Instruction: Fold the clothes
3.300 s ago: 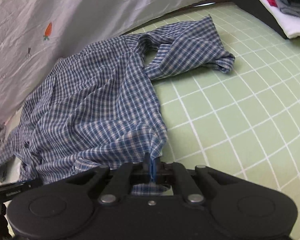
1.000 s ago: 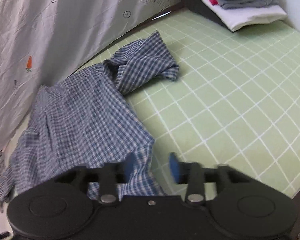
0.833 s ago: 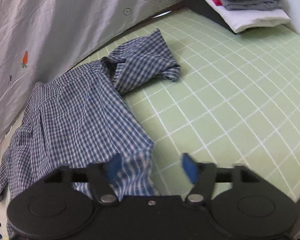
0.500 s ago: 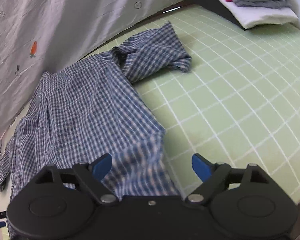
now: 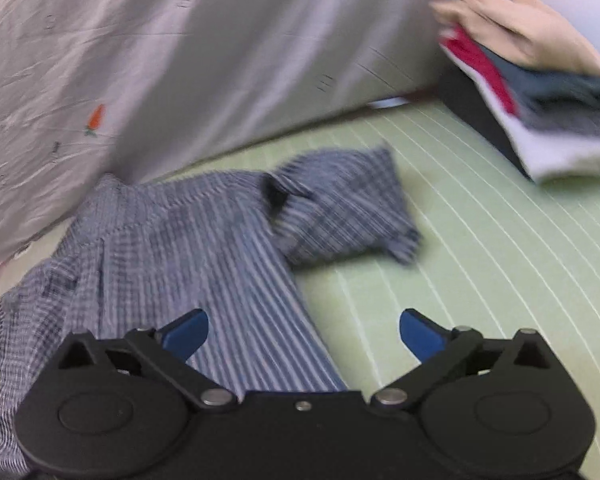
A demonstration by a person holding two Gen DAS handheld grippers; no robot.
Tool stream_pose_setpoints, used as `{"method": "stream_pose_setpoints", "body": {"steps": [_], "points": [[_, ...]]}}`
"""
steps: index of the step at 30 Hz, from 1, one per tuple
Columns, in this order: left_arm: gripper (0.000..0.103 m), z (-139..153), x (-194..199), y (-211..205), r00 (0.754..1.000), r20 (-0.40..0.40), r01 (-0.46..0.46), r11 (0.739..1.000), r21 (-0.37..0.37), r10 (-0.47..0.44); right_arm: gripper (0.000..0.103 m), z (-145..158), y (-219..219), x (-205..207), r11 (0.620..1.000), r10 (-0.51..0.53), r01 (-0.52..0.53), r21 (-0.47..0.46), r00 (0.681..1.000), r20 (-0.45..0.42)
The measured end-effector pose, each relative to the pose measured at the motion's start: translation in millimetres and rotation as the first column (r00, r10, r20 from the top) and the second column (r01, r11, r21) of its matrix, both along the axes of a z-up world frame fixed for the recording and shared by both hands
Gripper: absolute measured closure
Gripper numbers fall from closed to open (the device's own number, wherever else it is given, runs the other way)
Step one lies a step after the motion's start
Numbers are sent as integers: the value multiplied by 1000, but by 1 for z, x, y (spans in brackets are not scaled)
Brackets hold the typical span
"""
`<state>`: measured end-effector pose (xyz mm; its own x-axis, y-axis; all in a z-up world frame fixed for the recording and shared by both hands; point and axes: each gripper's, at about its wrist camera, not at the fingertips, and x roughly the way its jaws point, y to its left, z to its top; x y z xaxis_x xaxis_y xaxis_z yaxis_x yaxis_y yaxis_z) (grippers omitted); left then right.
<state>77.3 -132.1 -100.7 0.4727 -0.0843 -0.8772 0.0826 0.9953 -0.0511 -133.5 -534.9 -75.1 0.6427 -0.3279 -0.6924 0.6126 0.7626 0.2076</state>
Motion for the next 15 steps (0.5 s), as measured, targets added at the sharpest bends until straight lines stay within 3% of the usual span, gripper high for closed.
{"method": "stream_pose_setpoints", "body": {"steps": [5,9,12,15], "points": [[21,8,42,-23,998,39,43,999,5,-43,0,6,-9,64,998,65,-64,-21,997,33],[21,12,85,-39,995,67,75,997,-8,-74,0,7,-23,130,995,84,-84,-60,996,7],[15,10,125,-53,992,75,108,994,-31,-106,0,5,-39,185,993,101,-101,-67,995,-7],[15,-1,171,-76,987,57,155,988,-25,-153,0,-7,-65,236,999,49,-50,-14,998,-36]]}}
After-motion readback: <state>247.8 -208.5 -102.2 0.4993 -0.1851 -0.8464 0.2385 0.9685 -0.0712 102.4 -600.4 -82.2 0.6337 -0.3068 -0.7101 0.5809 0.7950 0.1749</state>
